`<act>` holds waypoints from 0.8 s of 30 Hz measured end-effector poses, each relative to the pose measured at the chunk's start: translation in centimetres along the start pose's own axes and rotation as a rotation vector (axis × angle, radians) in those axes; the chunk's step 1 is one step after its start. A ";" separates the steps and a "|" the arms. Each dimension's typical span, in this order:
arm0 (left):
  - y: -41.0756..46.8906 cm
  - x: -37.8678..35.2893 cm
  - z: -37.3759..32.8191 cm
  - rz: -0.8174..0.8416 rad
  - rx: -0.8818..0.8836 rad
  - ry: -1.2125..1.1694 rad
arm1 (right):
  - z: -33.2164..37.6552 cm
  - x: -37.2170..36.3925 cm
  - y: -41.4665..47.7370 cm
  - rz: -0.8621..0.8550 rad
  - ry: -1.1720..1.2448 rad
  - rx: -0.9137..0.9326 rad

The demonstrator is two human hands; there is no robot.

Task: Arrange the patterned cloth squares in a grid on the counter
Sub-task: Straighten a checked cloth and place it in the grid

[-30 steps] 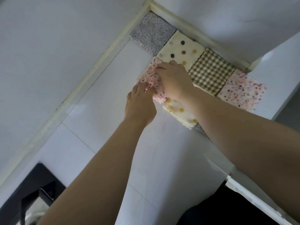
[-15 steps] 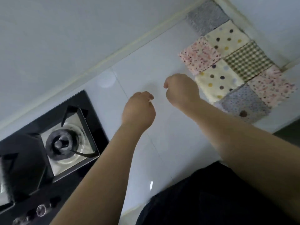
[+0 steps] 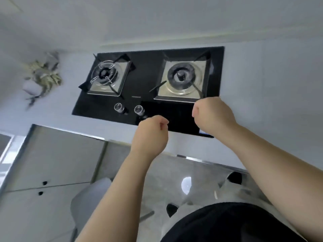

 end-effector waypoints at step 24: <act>-14.7 18.3 37.5 -0.359 0.206 -0.310 | 41.8 -15.7 -4.0 0.029 -0.086 0.429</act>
Point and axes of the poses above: each hand's wrist, its own y-axis towards the middle knuckle, its own x-axis out of the back of the hand, z = x × y, the point moved 6 cm from there along y, towards the middle knuckle, and after that the axes turned 11 degrees about z, right-handed, at the moved point
